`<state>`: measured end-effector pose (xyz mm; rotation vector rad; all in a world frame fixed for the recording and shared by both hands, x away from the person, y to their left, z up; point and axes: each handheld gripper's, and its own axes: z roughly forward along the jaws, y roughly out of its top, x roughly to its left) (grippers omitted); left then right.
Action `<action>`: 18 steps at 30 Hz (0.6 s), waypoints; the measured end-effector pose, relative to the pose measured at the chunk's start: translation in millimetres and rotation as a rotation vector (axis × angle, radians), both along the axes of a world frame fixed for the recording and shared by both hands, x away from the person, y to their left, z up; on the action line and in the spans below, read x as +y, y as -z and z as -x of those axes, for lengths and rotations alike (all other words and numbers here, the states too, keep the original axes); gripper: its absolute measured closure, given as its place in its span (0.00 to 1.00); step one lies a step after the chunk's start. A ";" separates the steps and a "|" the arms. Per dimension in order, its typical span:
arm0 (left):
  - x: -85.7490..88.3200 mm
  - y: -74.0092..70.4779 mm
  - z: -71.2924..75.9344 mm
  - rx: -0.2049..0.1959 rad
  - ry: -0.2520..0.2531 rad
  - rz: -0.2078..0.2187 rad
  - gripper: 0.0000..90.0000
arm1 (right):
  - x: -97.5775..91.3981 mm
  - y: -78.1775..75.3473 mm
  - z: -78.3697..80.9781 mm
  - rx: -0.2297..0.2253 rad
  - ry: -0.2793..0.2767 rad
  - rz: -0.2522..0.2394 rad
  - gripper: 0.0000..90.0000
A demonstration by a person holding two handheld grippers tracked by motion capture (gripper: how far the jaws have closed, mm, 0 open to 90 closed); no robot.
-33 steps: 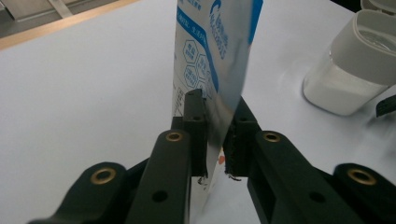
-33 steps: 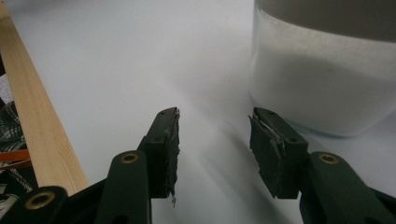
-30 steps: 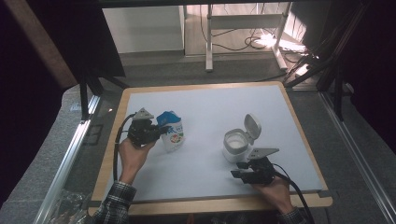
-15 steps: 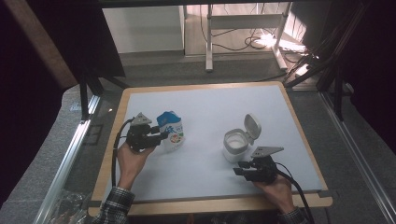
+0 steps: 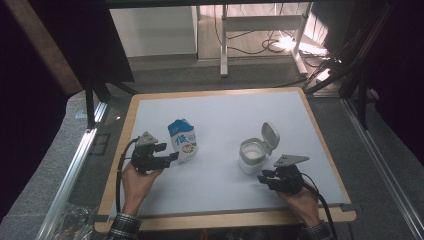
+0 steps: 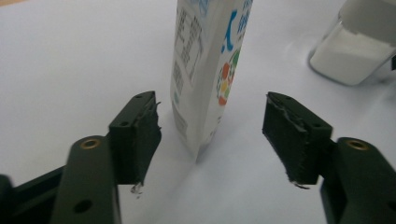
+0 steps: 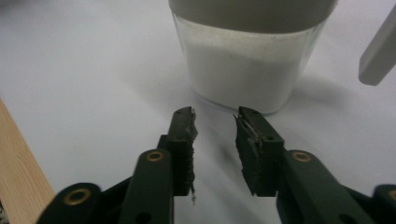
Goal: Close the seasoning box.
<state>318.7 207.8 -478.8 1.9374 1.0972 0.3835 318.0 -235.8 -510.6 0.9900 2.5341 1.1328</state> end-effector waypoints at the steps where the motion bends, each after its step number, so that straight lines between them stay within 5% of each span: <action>1: -0.1 2.7 1.3 0.003 -0.001 -0.005 0.36 | -0.8 -0.3 -0.8 -0.002 0.000 0.010 0.79; 18: -10.4 42.2 16.7 0.081 -0.004 -0.046 0.15 | -24.4 -19.9 -21.4 -0.012 0.056 -0.049 0.99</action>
